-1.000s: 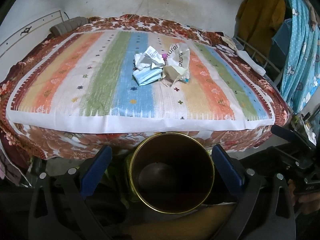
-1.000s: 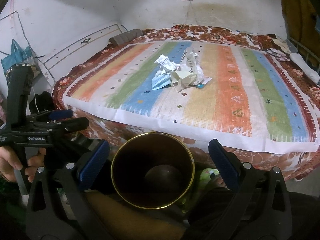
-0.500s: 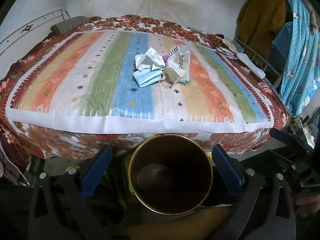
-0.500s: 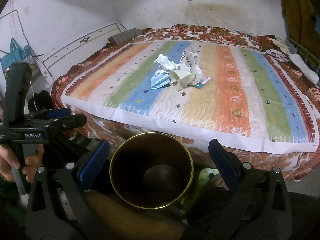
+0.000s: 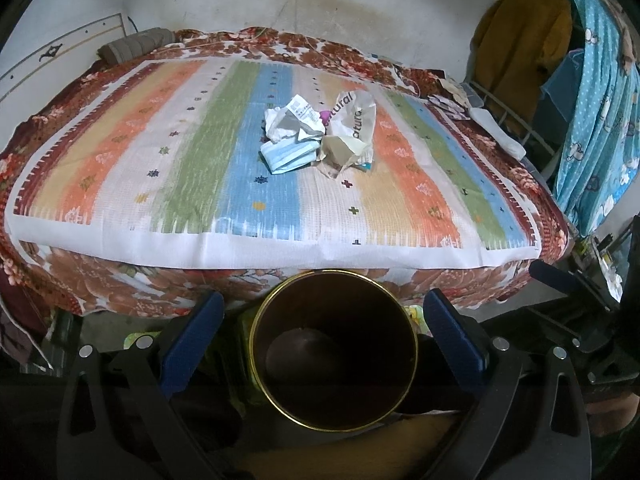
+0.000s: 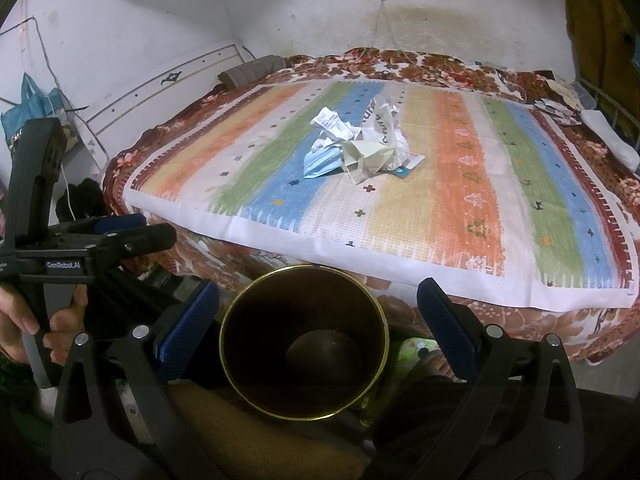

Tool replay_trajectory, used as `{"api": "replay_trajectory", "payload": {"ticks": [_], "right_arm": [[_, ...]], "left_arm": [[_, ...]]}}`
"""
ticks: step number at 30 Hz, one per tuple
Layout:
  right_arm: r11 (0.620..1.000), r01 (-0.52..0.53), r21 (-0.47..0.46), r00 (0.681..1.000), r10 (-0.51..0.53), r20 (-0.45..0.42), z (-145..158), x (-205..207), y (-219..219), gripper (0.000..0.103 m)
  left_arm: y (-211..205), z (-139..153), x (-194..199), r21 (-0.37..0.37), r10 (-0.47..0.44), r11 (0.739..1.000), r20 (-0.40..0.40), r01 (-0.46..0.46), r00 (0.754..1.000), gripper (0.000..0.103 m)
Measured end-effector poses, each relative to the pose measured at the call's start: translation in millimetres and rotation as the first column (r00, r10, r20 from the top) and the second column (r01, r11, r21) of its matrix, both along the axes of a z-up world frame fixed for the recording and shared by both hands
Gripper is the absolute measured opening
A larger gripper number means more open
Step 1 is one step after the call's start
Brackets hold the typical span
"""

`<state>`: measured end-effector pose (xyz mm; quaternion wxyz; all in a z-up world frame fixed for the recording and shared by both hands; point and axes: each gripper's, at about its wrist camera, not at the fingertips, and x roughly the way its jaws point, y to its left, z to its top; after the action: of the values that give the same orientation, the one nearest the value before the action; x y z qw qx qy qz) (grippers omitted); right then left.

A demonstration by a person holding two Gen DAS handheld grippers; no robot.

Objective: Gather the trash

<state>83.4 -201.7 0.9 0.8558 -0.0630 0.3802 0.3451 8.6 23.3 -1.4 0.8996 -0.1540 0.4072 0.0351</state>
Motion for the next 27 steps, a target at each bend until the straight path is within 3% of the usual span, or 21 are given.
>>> {"api": "replay_trajectory", "payload": {"ticks": [19,27], "right_arm": [[0.999,0.012,-0.030,1.000,-0.012,-0.008,8.9,42.3,38.7,0.094],[0.999,0.010,-0.036,1.000,-0.010,0.011,19.3,66.2,52.6,0.094]], "left_arm": [[25.5,29.6,64.2,0.021,0.037,0.999,-0.004,-0.037,0.999,0.097],[41.2,29.5,94.4,-0.028,0.027,0.999,-0.040,-0.029,0.999,0.097]]}}
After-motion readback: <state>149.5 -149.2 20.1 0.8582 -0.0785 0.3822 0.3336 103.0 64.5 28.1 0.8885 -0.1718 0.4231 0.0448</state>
